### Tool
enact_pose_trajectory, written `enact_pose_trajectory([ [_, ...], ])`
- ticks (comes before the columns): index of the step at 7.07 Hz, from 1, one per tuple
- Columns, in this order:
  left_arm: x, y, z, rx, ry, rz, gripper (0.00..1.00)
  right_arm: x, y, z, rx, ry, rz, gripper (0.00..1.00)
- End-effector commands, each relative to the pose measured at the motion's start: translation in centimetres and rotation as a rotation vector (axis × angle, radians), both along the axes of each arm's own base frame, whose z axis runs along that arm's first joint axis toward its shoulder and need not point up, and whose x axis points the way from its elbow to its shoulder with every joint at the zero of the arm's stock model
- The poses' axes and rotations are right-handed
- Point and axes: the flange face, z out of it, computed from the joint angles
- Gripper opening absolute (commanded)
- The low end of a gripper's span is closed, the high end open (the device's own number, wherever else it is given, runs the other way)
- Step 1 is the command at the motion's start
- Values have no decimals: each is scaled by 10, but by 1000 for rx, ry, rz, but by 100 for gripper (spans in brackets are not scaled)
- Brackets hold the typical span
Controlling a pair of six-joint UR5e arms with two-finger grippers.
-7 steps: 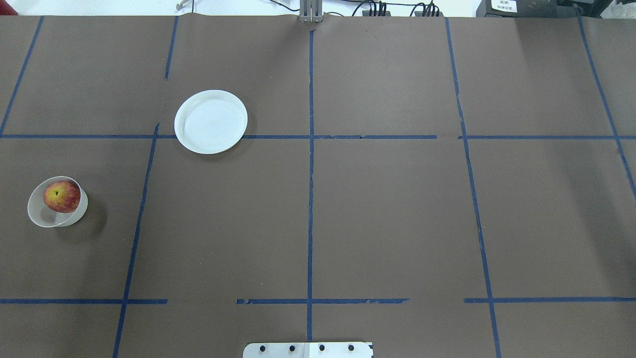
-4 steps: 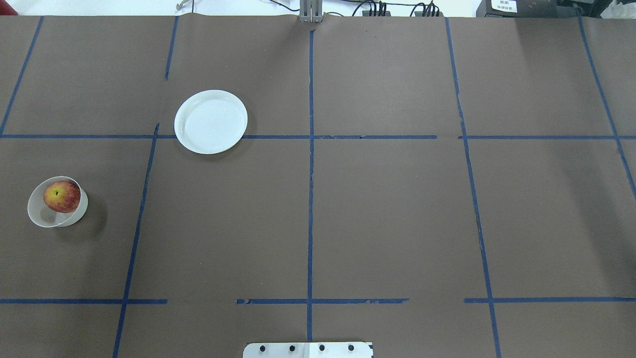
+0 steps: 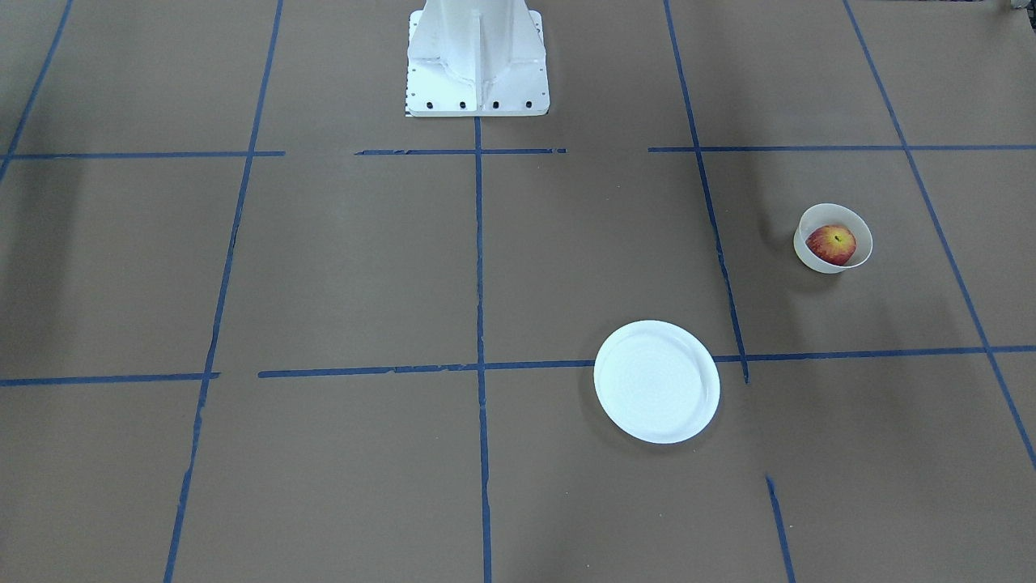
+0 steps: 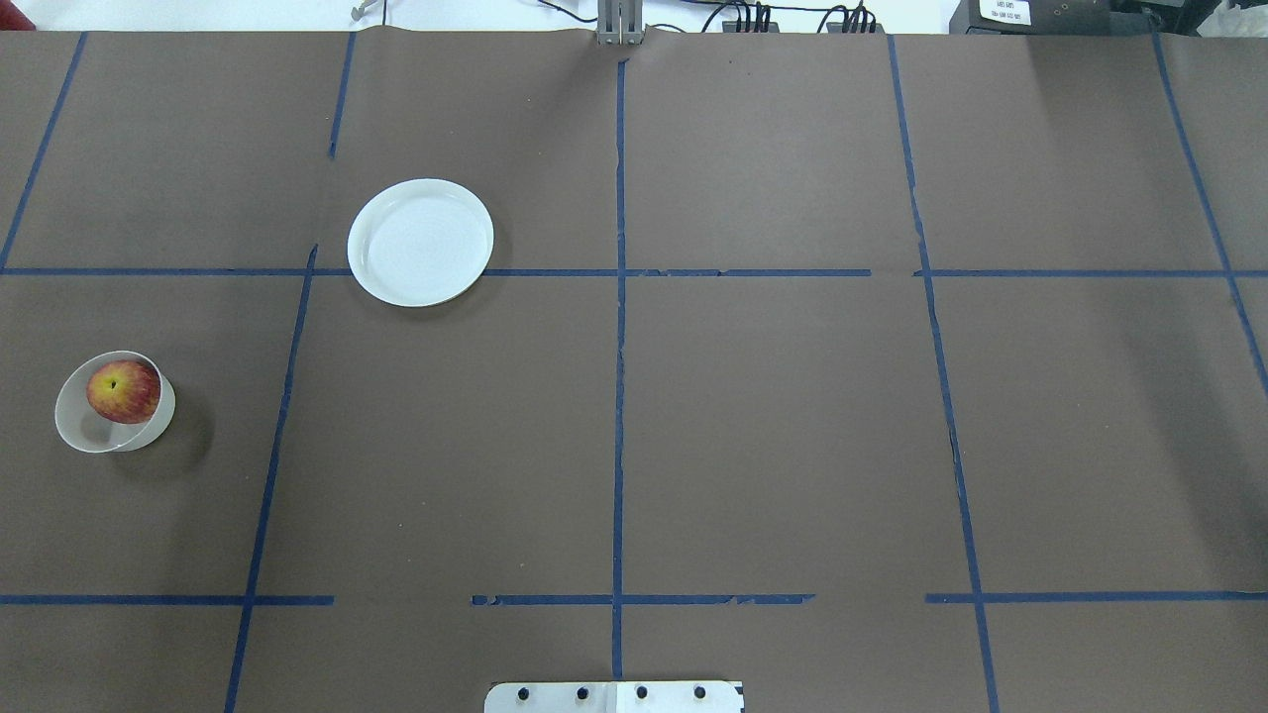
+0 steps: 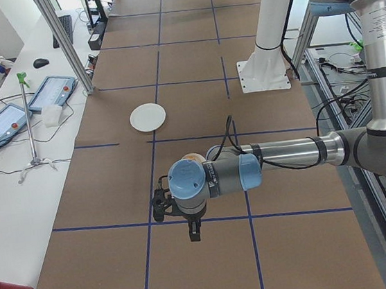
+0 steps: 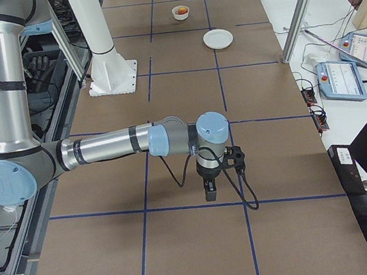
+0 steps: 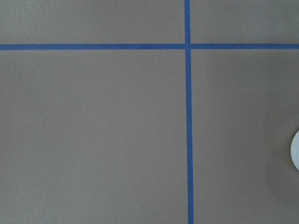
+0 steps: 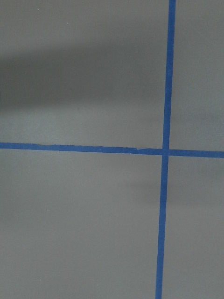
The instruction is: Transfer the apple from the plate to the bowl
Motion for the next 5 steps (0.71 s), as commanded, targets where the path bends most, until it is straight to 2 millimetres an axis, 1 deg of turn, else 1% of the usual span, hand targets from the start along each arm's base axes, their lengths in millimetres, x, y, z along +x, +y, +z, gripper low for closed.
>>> enact_pose_trajectory([
  [1,0,-6,-2,-7,8,2,100,0,0,0,0,0,0,100],
  [2,-1,-10,3,-15,8,3,100,0,0,0,0,0,0,100],
  [3,-1,-10,4,-13,10,2,100,0,0,0,0,0,0,100],
  [5,-1,-20,-5,12,7,2,100,0,0,0,0,0,0,100],
])
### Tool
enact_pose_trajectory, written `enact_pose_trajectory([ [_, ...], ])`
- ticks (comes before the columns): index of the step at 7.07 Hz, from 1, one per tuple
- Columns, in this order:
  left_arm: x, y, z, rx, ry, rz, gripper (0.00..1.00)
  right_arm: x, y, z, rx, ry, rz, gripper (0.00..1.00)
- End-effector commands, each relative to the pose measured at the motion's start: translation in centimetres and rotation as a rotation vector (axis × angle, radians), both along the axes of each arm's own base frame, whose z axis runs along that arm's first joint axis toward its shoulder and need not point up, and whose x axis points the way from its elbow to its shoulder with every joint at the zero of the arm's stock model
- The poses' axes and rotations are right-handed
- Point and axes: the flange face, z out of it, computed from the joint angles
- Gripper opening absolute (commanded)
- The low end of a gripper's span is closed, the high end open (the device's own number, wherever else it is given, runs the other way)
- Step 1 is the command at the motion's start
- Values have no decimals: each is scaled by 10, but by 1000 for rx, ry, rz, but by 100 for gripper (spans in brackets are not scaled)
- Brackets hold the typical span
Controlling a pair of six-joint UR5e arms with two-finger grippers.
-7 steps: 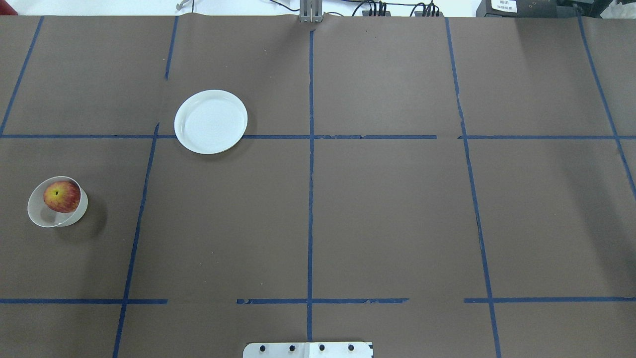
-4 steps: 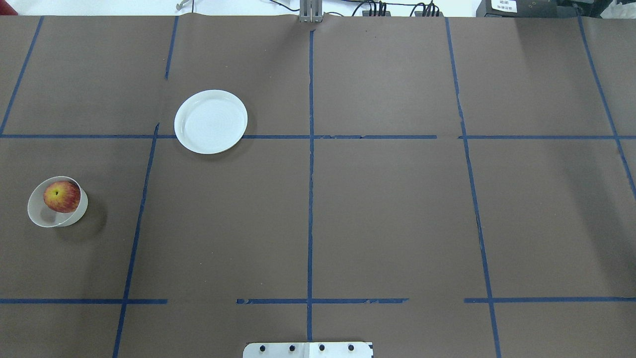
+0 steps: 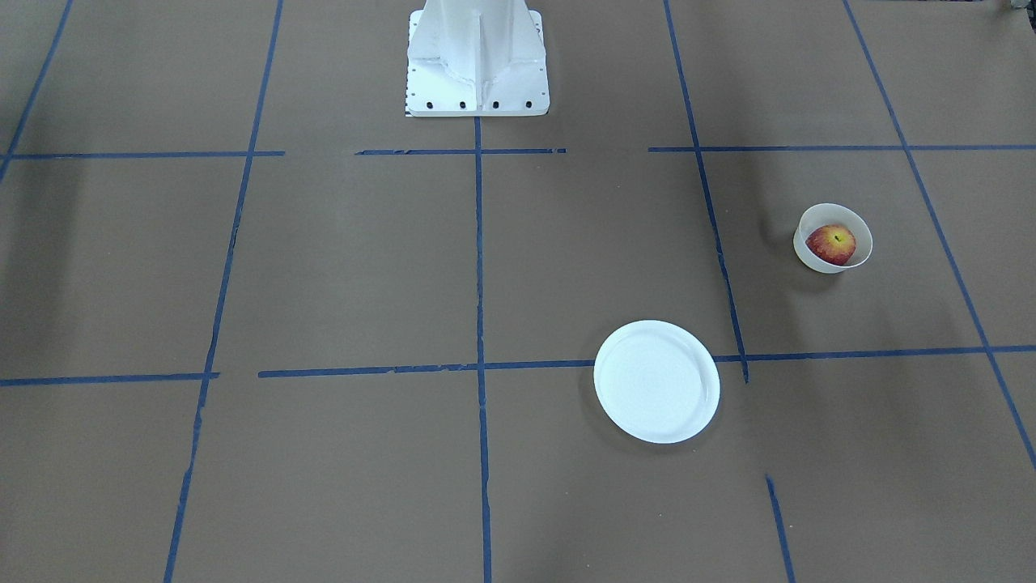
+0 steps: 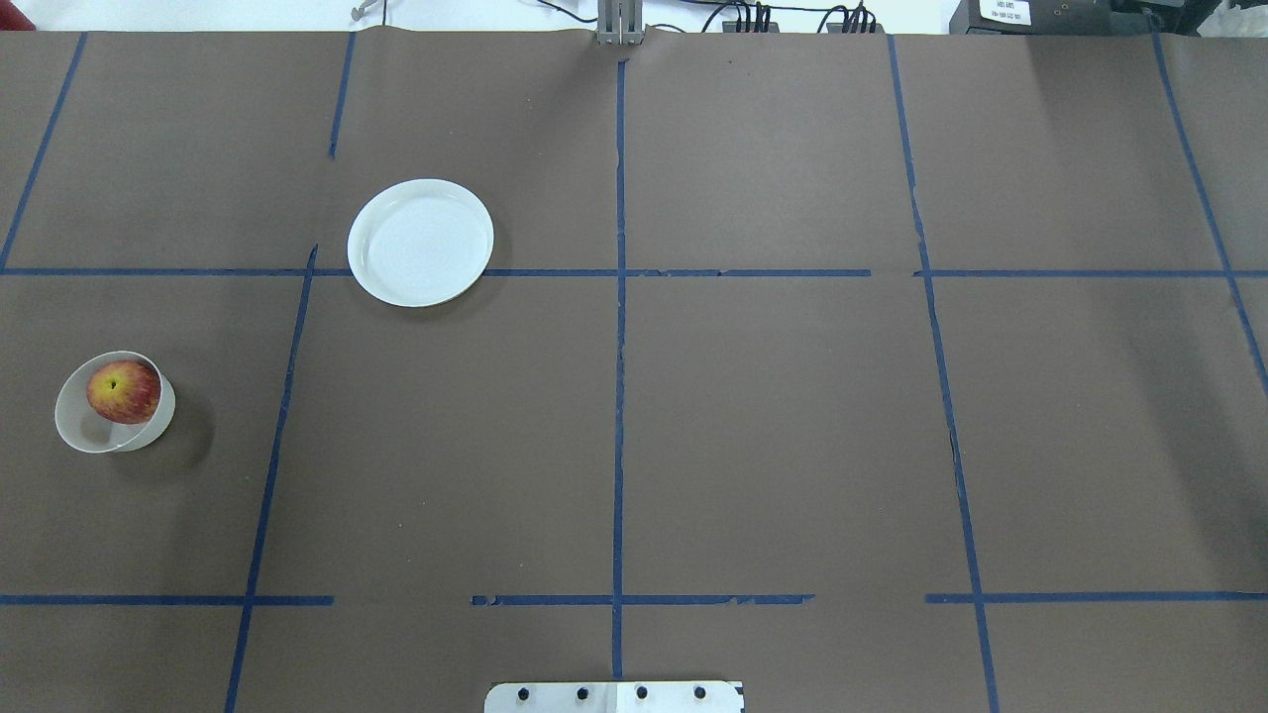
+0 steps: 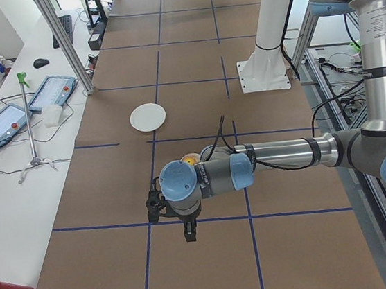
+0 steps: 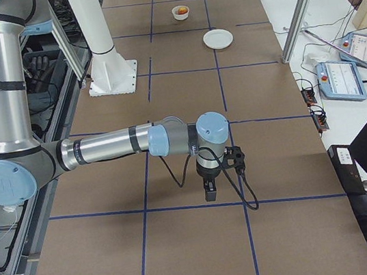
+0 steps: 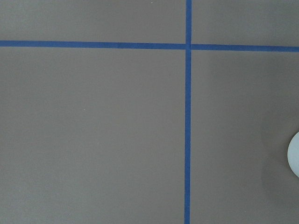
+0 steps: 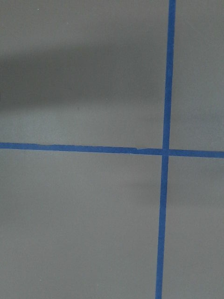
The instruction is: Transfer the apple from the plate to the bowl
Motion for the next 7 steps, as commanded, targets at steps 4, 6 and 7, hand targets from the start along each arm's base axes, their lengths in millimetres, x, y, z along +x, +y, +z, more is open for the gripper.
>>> enact_pose_trajectory([
  [4,0,-8,22,23,-6,0,100,0,0,0,0,0,0,100],
  [6,0,-12,18,33,-7,0,100,0,0,0,0,0,0,100],
  [7,-1,-17,14,40,-8,0,100,0,0,0,0,0,0,100],
])
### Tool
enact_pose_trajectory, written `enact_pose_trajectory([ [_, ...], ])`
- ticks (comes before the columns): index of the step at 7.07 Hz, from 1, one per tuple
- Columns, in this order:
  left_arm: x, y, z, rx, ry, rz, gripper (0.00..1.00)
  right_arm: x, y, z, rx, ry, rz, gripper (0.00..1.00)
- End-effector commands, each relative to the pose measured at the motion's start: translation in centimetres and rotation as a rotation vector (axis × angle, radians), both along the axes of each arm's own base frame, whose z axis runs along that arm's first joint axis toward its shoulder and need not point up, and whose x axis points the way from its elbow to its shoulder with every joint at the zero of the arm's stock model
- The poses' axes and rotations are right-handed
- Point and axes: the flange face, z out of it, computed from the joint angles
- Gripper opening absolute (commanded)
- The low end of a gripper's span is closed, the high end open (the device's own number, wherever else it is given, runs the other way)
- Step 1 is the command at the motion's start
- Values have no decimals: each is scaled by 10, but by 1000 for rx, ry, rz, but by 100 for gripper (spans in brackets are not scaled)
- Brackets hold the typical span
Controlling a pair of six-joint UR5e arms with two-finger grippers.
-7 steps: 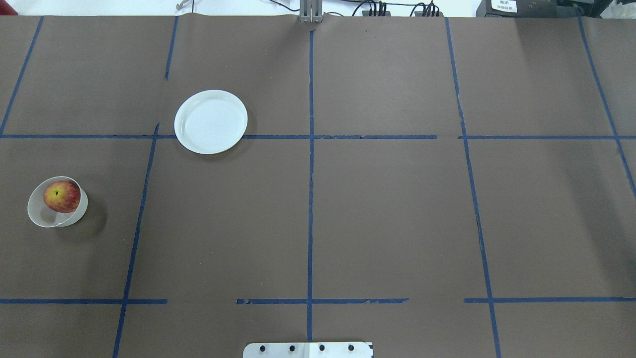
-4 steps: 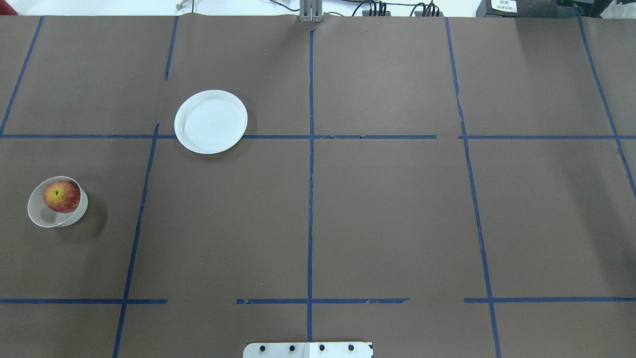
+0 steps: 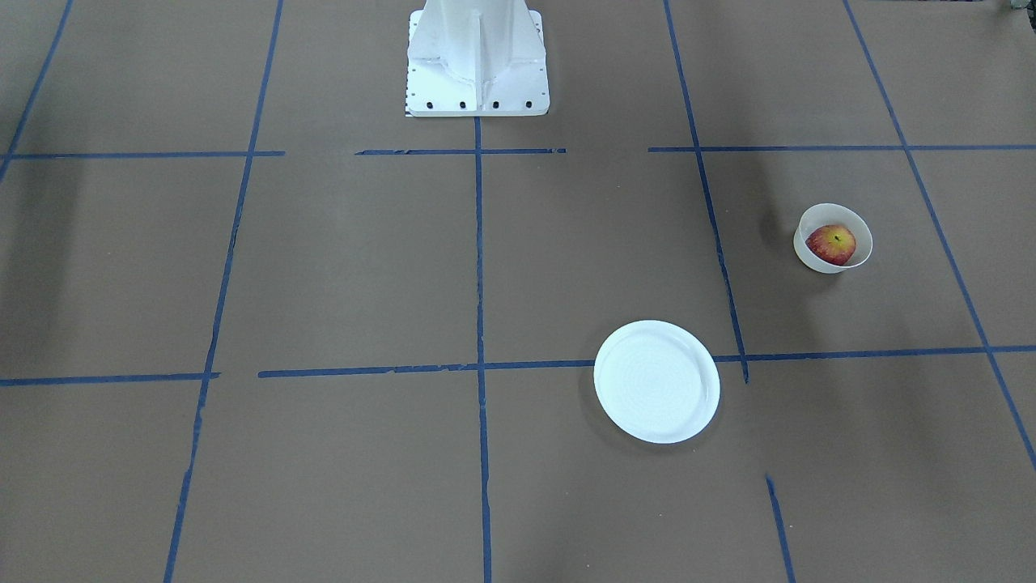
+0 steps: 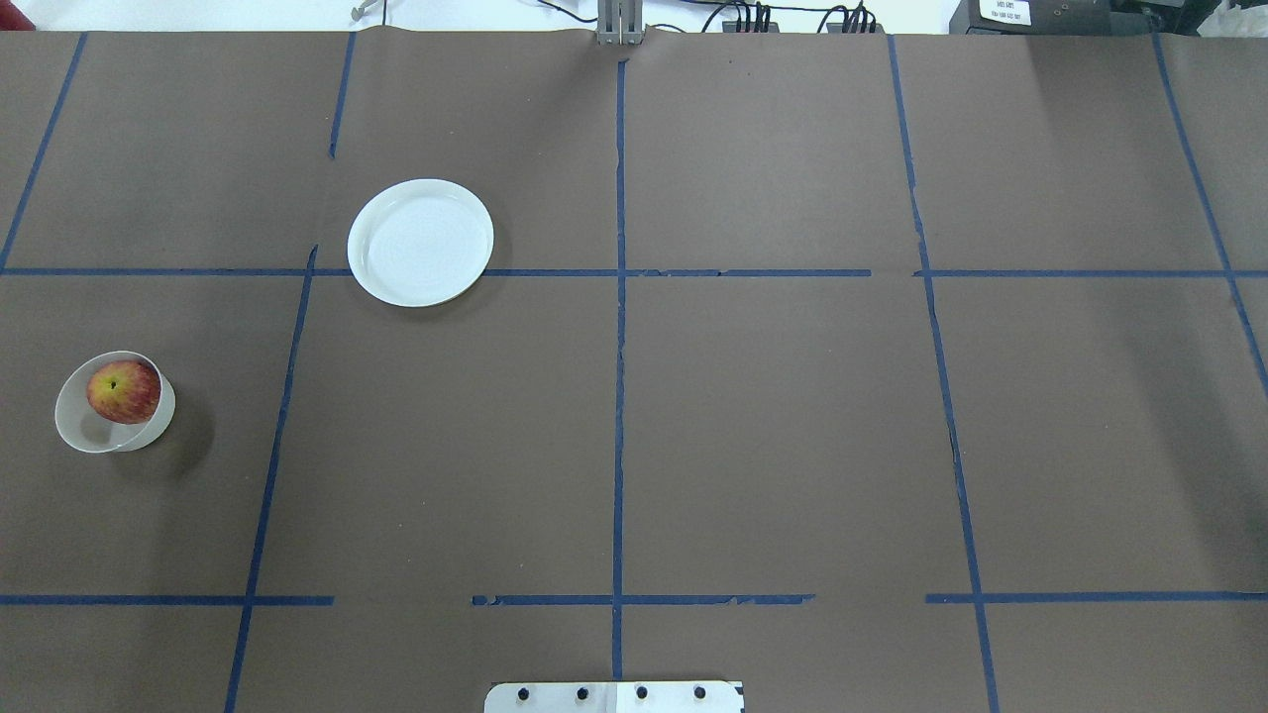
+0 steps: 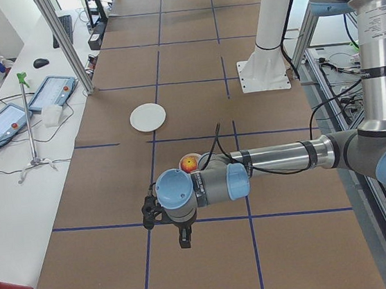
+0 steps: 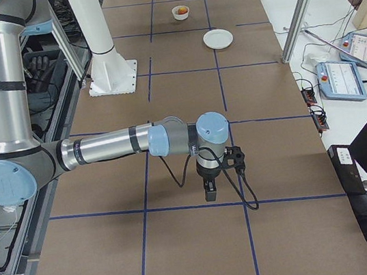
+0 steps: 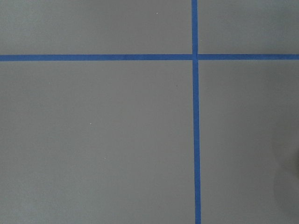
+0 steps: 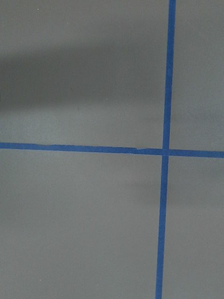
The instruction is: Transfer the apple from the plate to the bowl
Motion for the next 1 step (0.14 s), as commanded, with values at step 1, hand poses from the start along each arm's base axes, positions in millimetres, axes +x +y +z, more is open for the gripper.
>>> enact_pose_trajectory([
  [1,-1,-6,-3,10,0,0,100,0,0,0,0,0,0,100],
])
